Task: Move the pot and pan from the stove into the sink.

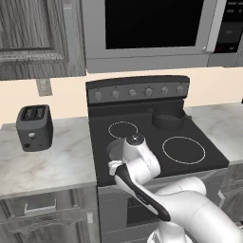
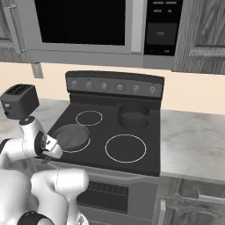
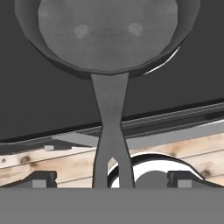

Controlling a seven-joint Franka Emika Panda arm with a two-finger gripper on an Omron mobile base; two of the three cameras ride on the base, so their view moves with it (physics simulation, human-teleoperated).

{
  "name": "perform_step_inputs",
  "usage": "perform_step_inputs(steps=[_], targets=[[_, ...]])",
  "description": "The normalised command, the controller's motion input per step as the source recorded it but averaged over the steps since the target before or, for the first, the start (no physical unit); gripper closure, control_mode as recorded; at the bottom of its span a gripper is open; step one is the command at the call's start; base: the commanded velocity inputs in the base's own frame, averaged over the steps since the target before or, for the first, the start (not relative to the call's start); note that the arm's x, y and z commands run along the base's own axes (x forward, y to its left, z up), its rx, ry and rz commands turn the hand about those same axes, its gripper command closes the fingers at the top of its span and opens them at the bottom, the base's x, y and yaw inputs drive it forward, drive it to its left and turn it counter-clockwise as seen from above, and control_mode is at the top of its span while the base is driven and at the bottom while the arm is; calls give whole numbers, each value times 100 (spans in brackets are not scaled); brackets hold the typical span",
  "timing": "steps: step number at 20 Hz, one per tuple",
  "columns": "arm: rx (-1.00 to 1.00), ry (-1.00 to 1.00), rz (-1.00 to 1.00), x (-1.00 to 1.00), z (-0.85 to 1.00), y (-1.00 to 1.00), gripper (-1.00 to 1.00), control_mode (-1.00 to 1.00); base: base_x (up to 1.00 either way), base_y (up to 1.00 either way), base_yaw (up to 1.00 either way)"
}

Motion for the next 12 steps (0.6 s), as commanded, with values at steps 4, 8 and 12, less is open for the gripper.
perform_step_inputs(steps=[4,8,12], targets=[[0,0,0,0,-13,-2,-100,-100,0,0,0],[0,0,0,0,-36,-7,-100,-100,0,0,0],[0,0,0,0,-47,-8,-100,-100,0,0,0]])
